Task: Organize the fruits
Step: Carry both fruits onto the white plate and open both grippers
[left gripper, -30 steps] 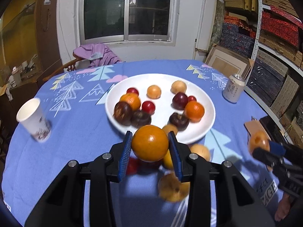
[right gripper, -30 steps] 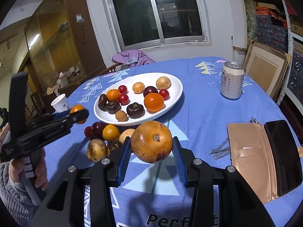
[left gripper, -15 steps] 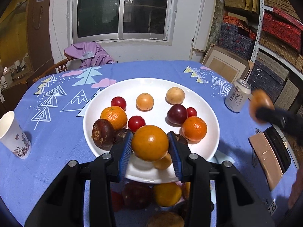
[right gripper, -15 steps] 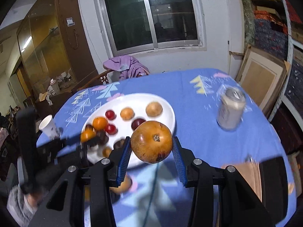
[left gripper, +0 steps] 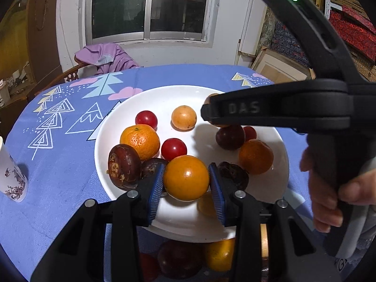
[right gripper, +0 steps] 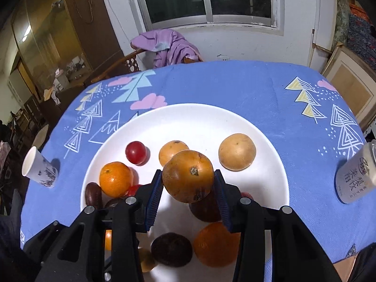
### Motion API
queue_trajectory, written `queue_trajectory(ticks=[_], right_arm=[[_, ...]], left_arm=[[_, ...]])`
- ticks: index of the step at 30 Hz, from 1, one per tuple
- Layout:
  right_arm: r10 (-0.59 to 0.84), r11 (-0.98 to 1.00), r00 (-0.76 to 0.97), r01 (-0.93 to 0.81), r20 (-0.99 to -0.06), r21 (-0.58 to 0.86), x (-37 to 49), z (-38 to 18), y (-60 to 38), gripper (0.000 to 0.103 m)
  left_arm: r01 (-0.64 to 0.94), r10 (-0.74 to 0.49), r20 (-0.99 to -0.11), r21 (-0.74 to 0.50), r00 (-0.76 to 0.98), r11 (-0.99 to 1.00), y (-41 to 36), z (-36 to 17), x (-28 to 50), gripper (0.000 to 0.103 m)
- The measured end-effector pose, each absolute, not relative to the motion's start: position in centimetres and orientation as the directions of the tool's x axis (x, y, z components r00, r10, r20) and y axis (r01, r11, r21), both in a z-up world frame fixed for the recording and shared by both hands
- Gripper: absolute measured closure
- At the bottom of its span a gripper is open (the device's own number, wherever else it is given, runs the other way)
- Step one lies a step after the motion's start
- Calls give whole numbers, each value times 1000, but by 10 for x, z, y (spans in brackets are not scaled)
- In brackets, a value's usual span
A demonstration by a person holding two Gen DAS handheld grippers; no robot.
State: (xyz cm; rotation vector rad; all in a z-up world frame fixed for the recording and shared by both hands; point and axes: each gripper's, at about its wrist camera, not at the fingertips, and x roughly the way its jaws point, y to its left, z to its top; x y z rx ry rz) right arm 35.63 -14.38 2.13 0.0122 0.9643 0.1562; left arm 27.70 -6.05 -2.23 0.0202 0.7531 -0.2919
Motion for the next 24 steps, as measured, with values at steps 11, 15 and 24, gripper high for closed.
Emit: queue_trajectory(ticks=[11,15,24], right_arm=[[120,987,568,-154,-814,38,364,16,-128,59],[131,984,564,-173,-815,38,364,13,-122,59],[108,983,576,-181,-810,2,364,12,-118,58]], left_arm=[[270,-219,-663,-26,716,962,-68,-24,276,65],[255,-194,-651,-1,734,967,-68,-24,276,65],[258,-180,-650,25,738,966,-72,-25,274,65]])
